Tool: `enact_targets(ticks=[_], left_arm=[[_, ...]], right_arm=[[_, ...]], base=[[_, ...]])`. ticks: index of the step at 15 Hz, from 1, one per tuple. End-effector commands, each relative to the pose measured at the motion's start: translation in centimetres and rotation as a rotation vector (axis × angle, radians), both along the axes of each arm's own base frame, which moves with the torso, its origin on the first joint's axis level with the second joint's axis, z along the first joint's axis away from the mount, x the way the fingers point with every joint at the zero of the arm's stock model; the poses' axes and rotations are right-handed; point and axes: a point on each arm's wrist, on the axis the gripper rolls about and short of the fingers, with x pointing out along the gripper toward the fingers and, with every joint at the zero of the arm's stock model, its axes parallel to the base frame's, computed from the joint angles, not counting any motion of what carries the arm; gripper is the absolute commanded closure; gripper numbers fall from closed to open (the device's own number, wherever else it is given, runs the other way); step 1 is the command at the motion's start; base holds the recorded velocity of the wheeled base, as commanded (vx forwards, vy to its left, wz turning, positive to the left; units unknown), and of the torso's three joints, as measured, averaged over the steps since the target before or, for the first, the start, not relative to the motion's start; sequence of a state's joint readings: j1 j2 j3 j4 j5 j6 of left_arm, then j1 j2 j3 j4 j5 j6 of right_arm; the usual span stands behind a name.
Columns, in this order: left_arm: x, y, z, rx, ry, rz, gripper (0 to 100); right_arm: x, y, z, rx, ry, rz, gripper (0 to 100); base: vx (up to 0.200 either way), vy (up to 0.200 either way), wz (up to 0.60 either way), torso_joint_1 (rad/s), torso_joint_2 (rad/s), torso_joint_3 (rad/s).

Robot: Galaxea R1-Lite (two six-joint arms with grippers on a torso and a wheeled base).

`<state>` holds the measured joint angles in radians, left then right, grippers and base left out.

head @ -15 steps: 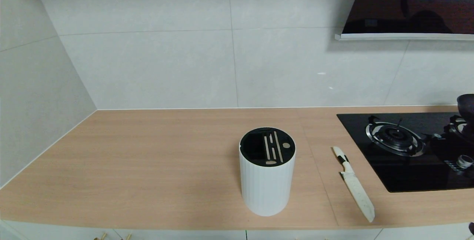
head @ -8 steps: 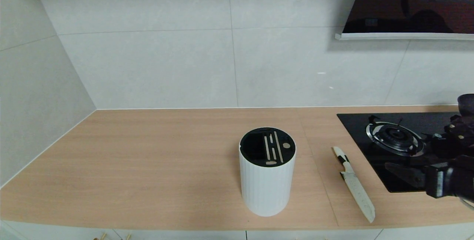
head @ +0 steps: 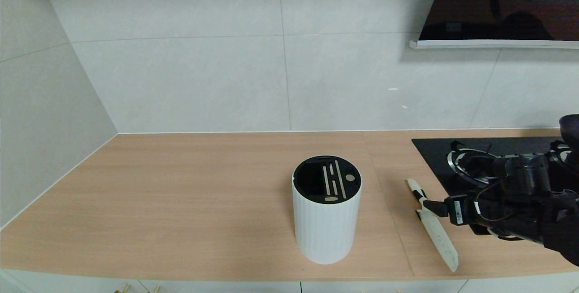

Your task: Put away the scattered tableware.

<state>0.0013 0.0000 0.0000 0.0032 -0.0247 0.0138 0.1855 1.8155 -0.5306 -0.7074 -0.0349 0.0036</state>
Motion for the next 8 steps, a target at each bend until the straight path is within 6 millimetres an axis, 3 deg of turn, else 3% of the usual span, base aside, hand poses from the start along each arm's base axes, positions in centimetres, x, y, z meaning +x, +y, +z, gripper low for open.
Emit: enact_targets(ticks=[1,8], left_arm=[[0.0,0.0,0.0,0.0,0.0,0.0,0],[0.0,0.0,0.0,0.0,0.0,0.0,0]], right_arm=[[1.3,0.4,-3.1,-0.017,0.07,0.001,0],[3.0,0.6,-7.2,-0.052,0.141,-0.035,0]], base=[[0.0,0.0,0.0,0.0,0.0,0.0],[0.0,0.0,0.0,0.0,0.0,0.0]])
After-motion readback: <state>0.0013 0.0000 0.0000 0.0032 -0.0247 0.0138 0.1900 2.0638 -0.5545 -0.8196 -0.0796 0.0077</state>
